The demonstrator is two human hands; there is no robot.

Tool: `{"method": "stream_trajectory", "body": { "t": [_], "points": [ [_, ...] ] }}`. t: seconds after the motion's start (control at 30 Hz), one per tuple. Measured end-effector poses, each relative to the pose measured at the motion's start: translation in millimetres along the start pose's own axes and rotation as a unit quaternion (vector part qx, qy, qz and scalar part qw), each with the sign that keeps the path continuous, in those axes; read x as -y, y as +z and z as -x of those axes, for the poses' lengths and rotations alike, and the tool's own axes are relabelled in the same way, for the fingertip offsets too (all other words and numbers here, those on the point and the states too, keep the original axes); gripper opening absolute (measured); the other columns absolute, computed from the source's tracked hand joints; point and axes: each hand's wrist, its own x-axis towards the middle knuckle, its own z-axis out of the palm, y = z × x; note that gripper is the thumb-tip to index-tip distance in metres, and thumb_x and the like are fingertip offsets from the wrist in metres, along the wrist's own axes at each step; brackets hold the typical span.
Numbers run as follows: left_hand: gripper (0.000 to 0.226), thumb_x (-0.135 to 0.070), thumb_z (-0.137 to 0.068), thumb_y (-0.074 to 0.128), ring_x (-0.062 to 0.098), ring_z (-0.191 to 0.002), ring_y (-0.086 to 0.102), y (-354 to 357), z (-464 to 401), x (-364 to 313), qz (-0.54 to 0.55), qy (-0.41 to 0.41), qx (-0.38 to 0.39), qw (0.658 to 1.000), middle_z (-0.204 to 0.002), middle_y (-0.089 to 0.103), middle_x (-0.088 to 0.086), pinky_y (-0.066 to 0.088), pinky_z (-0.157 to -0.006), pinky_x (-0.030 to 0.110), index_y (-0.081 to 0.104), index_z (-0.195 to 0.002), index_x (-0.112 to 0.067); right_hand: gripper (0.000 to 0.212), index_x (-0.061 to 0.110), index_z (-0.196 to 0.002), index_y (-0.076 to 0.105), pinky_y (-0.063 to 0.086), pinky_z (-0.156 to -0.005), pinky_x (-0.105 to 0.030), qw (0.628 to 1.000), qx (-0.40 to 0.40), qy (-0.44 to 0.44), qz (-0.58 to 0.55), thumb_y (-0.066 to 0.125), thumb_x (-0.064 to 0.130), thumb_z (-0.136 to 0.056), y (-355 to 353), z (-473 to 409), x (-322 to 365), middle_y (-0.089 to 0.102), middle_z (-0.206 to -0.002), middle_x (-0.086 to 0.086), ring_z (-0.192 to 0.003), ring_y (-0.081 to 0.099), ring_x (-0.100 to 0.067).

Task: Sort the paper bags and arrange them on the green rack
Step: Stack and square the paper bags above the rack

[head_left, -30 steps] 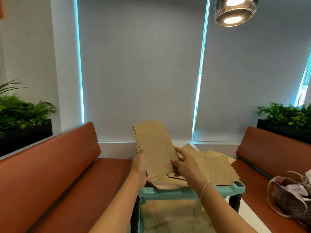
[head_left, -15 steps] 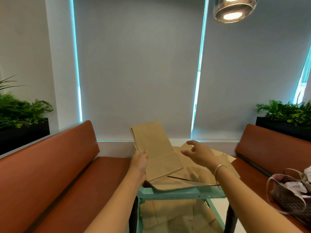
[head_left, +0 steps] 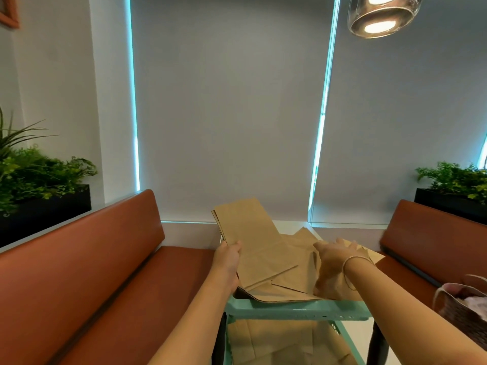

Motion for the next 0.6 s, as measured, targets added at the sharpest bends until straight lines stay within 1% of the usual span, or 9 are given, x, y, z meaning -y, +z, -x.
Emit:
{"method": "stream_trajectory", "body": {
  "t": [0.07, 0.13, 0.2, 0.27, 0.3, 0.33, 0.4, 0.5, 0.6],
  "points": [
    [0.017, -0.01, -0.1, 0.039, 0.027, -0.086, 0.061, 0, 1, -1, -0.004, 0.0, 0.003, 1.0, -0.097, 0.063, 0.01, 0.052, -0.067, 0.037, 0.052, -0.092, -0.018, 0.097, 0.026, -0.14, 0.03, 0.004, -0.113, -0.062, 1.0, -0.016, 0.0, 0.01, 0.079, 0.053, -0.061, 1, -2, -1, 0.033, -0.145, -0.011, -0.14, 0.016, -0.036],
    [0.016, -0.009, -0.1, 0.039, 0.026, -0.085, 0.061, 1, 1, -1, -0.005, 0.001, 0.003, 1.0, -0.097, 0.063, 0.01, 0.051, -0.067, 0.037, 0.052, -0.094, -0.017, 0.094, 0.025, -0.138, 0.032, 0.01, -0.113, -0.059, 0.999, -0.033, -0.002, 0.015, 0.079, 0.052, -0.061, 0, -5, -3, 0.037, -0.14, -0.009, -0.137, 0.023, -0.033],
    [0.015, -0.009, -0.1, 0.039, 0.025, -0.083, 0.061, 1, 2, -2, -0.005, 0.001, 0.002, 1.0, -0.095, 0.062, 0.01, 0.051, -0.067, 0.036, 0.052, -0.095, -0.016, 0.072, 0.023, -0.128, 0.042, 0.03, -0.109, -0.049, 0.998, -0.066, -0.002, 0.001, 0.077, 0.043, -0.069, -3, -7, -5, 0.048, -0.123, -0.005, -0.124, 0.04, -0.027],
    [0.014, -0.009, -0.1, 0.039, 0.025, -0.083, 0.061, 0, 2, -2, -0.003, 0.0, 0.003, 1.0, -0.095, 0.062, 0.01, 0.051, -0.067, 0.036, 0.051, -0.097, -0.015, 0.041, 0.019, -0.117, 0.055, 0.047, -0.089, -0.029, 0.99, -0.133, -0.015, -0.036, 0.067, 0.029, -0.08, -9, -5, -6, 0.057, -0.106, -0.002, -0.1, 0.054, -0.02],
    [0.014, -0.009, -0.1, 0.038, 0.025, -0.084, 0.061, 0, 1, -2, -0.001, 0.0, 0.003, 1.0, -0.095, 0.062, 0.01, 0.051, -0.067, 0.036, 0.051, -0.098, -0.015, 0.028, 0.017, -0.111, 0.061, 0.047, -0.076, -0.022, 0.985, -0.159, -0.019, -0.061, 0.06, 0.02, -0.083, -14, -2, -7, 0.061, -0.101, -0.003, -0.091, 0.056, -0.019],
    [0.014, -0.009, -0.101, 0.038, 0.025, -0.084, 0.061, 0, 2, -2, 0.0, 0.001, 0.003, 1.0, -0.095, 0.062, 0.009, 0.051, -0.066, 0.036, 0.051, -0.1, -0.015, 0.024, 0.014, -0.105, 0.065, 0.047, -0.068, -0.021, 0.98, -0.179, -0.021, -0.089, 0.055, 0.014, -0.084, -21, 2, -9, 0.063, -0.098, -0.005, -0.087, 0.058, -0.02],
    [0.014, -0.01, -0.101, 0.038, 0.025, -0.083, 0.061, 0, 2, -2, -0.001, 0.001, 0.001, 1.0, -0.095, 0.062, 0.009, 0.051, -0.065, 0.036, 0.051, -0.1, -0.015, 0.023, 0.01, -0.098, 0.07, 0.05, -0.07, -0.027, 0.964, -0.221, -0.022, -0.149, 0.053, 0.008, -0.082, -34, 5, -13, 0.067, -0.095, -0.01, -0.088, 0.06, -0.024],
    [0.017, -0.009, -0.101, 0.038, 0.023, -0.079, 0.06, 1, 1, -3, 0.004, 0.004, 0.0, 1.0, -0.089, 0.062, 0.008, 0.049, -0.062, 0.035, 0.052, -0.093, -0.016, 0.019, 0.009, -0.096, 0.07, 0.048, -0.075, -0.033, 0.904, -0.323, -0.011, -0.281, 0.056, 0.008, -0.083, -56, 15, -18, 0.068, -0.094, -0.012, -0.089, 0.06, -0.029],
    [0.015, -0.011, -0.101, 0.038, 0.025, -0.081, 0.061, 0, 0, -2, -0.003, 0.003, 0.0, 1.0, -0.091, 0.063, 0.009, 0.05, -0.064, 0.036, 0.052, -0.101, -0.014, 0.019, 0.011, -0.1, 0.067, 0.048, -0.078, -0.034, 0.803, -0.392, -0.011, -0.448, 0.058, 0.008, -0.084, -68, 25, -17, 0.065, -0.094, -0.008, -0.088, 0.058, -0.025]
  ]
}}
